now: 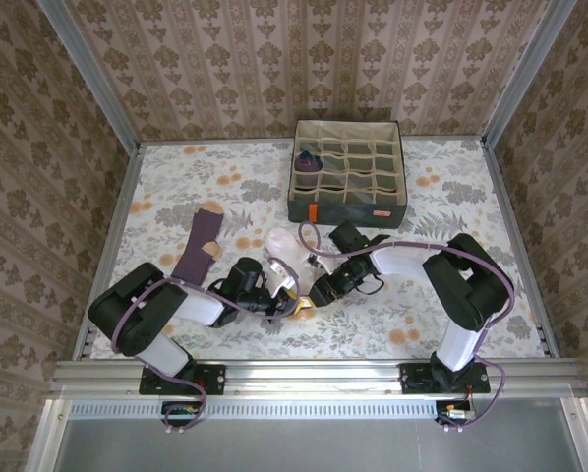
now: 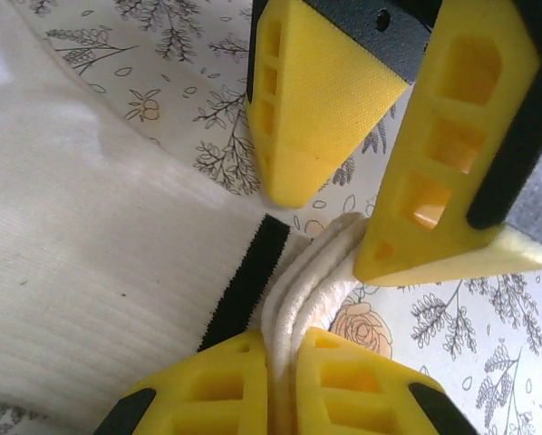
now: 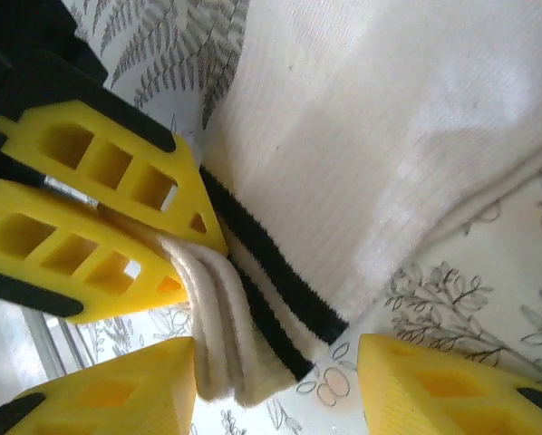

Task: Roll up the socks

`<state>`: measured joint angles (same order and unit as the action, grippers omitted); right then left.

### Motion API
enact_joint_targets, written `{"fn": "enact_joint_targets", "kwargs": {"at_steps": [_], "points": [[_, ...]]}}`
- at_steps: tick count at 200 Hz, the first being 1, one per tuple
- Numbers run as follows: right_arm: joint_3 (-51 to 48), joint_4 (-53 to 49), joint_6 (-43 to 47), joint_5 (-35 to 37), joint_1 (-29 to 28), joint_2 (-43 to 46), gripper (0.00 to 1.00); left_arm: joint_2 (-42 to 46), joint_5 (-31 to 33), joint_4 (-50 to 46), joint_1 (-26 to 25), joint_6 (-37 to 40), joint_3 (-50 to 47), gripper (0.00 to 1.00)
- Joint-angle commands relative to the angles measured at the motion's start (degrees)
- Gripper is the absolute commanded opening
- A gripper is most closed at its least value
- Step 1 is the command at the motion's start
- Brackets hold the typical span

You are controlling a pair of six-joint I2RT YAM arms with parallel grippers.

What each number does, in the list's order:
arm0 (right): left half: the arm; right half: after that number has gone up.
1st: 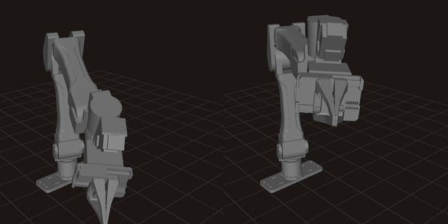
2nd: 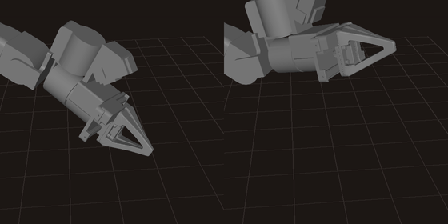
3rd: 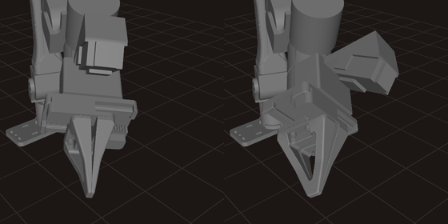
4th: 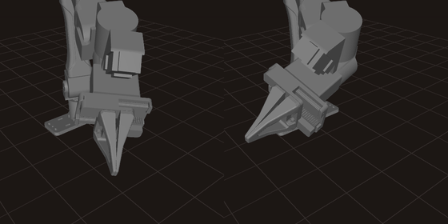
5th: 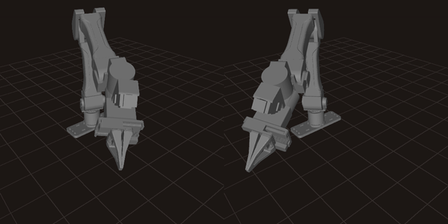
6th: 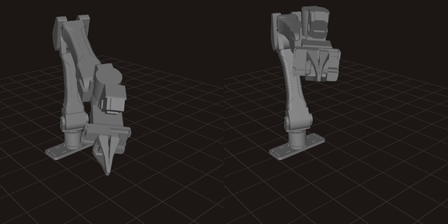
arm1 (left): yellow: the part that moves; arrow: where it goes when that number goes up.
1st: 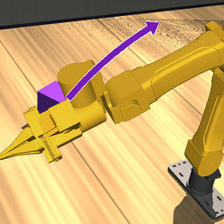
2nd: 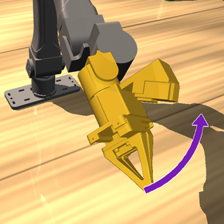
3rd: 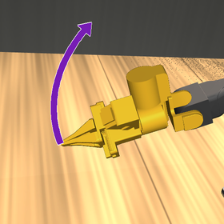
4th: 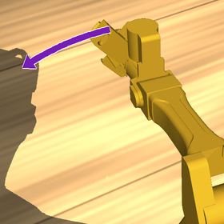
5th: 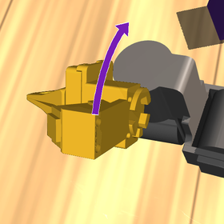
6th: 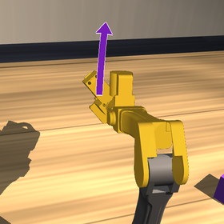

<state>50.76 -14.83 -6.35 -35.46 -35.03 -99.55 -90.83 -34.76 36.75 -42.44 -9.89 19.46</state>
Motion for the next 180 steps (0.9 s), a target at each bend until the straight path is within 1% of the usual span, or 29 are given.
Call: {"fn": "enact_joint_targets", "kwargs": {"at_steps": [1,23,50,71,80,82,87,108,115,144,150,161,165,180], "points": [[-0.9,2.7,-3.9,4.4,-0.3,1.0,0.49,-2.7,0.1,-7.9,1.4,-3.3,0.9,0.00],[-0.7,3.1,-4.0,4.7,-0.7,1.2,0.49,-3.5,-0.4,-10.6,2.3,-4.5,2.1,0.00],[-0.5,3.5,-4.0,5.3,-1.7,1.0,0.49,-4.5,-1.4,-10.4,3.8,-7.2,2.4,0.00],[0.2,3.2,-4.1,6.0,-2.3,-0.1,0.47,-5.0,-1.7,-10.3,4.7,-9.0,2.5,0.00],[0.6,3.0,-4.2,6.2,-2.4,-0.8,0.45,-5.4,-1.6,-10.6,5.0,-9.7,2.7,0.00],[0.7,2.9,-4.3,6.3,-2.6,-0.9,0.44,-5.4,-2.9,-10.6,5.1,-9.9,2.7,0.00],[1.1,2.4,-4.3,6.6,-2.7,-1.2,0.43,-5.7,-3.7,-10.6,5.2,-10.1,2.8,0.00],[2.9,-0.1,-5.5,10.5,-3.0,-2.8,0.35,-6.4,-4.5,-11.0,5.2,-10.4,3.4,0.00],[3.7,-1.5,-6.0,11.8,-3.0,-3.6,0.30,-6.5,-4.7,-11.2,5.2,-10.1,3.4,0.00],[6.3,-6.1,-7.5,14.3,-3.0,-5.9,0.18,-4.8,-3.5,-12.6,5.1,-7.2,3.3,0.00],[6.8,-7.2,-7.8,14.7,-2.9,-6.3,0.17,-3.9,-2.9,-13.1,5.0,-6.2,3.3,0.00],[7.5,-9.3,-8.3,14.9,-2.9,-7.2,0.15,-1.3,-2.4,-14.9,4.9,-3.8,3.5,0.03],[7.7,-9.8,-8.5,14.8,-2.8,-7.5,0.15,-0.2,-0.6,-15.9,4.8,-2.7,3.6,0.04],[8.2,-11.5,-8.9,14.4,-2.8,-8.6,0.15,4.3,2.0,-21.0,4.6,1.7,4.7,0.11]]}}
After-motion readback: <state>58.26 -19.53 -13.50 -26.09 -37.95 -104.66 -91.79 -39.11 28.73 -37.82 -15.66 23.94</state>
